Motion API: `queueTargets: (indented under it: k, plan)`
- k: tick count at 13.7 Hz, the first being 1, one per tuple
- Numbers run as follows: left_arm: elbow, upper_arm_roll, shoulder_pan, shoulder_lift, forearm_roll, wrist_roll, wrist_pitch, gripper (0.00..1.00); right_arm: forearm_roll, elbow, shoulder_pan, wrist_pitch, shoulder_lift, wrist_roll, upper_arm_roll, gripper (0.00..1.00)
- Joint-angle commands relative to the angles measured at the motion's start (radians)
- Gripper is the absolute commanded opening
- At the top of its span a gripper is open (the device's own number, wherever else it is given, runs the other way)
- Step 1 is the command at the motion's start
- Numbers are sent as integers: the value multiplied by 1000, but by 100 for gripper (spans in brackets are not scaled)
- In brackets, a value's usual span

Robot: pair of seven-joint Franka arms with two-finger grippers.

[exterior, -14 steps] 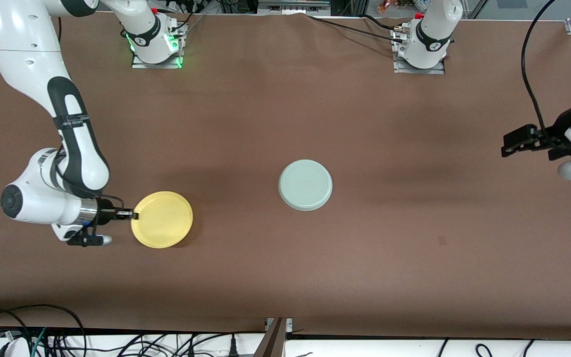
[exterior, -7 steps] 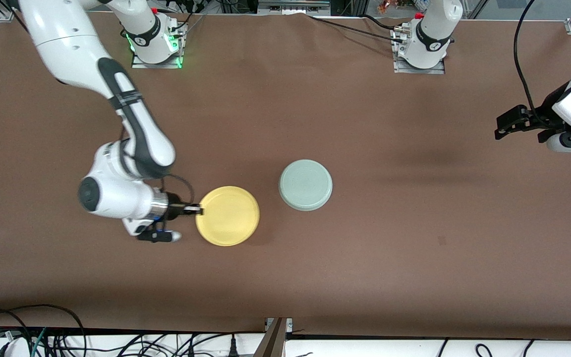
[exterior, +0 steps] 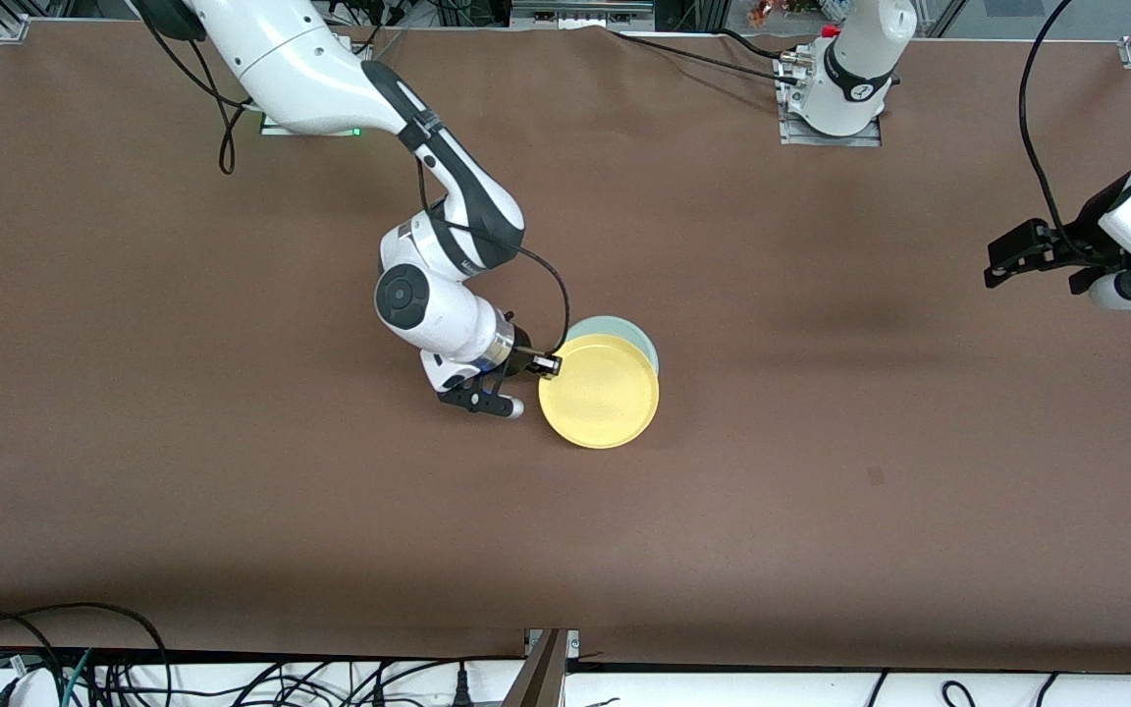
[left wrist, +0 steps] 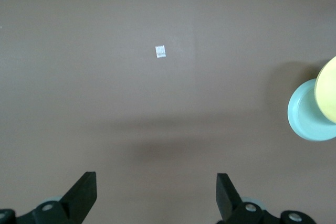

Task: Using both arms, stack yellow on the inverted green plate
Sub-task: 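Lower the yellow plate onto the green plate and open the right gripper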

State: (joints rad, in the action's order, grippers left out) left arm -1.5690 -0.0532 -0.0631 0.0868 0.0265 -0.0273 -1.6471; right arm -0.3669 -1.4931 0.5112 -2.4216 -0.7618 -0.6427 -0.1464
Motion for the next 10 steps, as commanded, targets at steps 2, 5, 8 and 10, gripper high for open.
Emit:
queueTargets:
  k: [2, 5, 8, 10]
  plan:
    - [73, 4, 6, 63, 9, -14, 10, 100, -9, -10, 35, 1, -22, -41, 8, 0]
    - [86, 1, 9, 68, 15, -19, 10, 100, -7, -27, 49, 2, -24, -46, 8, 0]
    - [90, 3, 6, 100, 29, -8, 10, 100, -4, -42, 58, 6, -21, -43, 10, 0]
    - [96, 1, 8, 123, 56, -9, 9, 100, -1, -55, 58, 7, -16, -42, 10, 0]
